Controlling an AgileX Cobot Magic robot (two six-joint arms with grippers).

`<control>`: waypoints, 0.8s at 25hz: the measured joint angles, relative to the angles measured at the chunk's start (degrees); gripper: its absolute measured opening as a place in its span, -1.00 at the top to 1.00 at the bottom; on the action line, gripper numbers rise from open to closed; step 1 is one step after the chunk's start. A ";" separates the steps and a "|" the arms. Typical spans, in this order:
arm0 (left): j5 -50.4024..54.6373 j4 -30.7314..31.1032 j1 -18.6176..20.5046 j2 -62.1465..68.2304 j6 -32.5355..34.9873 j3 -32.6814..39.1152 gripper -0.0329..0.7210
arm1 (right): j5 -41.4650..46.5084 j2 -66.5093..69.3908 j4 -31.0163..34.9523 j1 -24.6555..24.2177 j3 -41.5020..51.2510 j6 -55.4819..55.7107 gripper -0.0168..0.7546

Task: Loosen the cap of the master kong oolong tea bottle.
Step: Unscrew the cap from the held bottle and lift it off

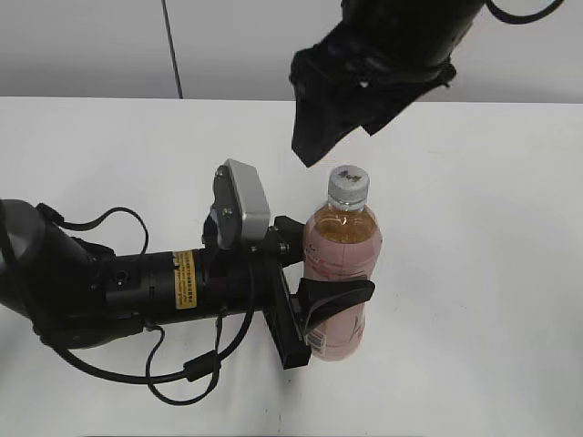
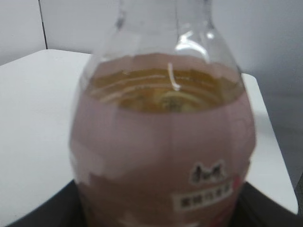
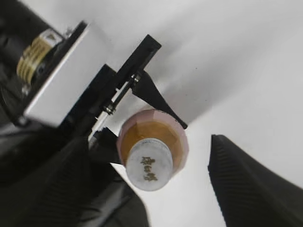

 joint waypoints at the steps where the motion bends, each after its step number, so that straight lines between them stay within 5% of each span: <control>1: 0.01 0.00 0.00 0.00 0.00 0.00 -0.12 | 0.00 0.00 0.06 0.00 0.00 6.97 -0.56; 7: 0.01 -0.05 0.00 0.00 0.00 0.00 -0.12 | 0.00 0.00 0.10 0.00 0.29 25.86 -0.56; 20: 0.01 -0.05 0.00 0.00 0.00 0.00 -0.12 | 0.07 1.15 -0.21 0.00 3.50 28.71 -0.28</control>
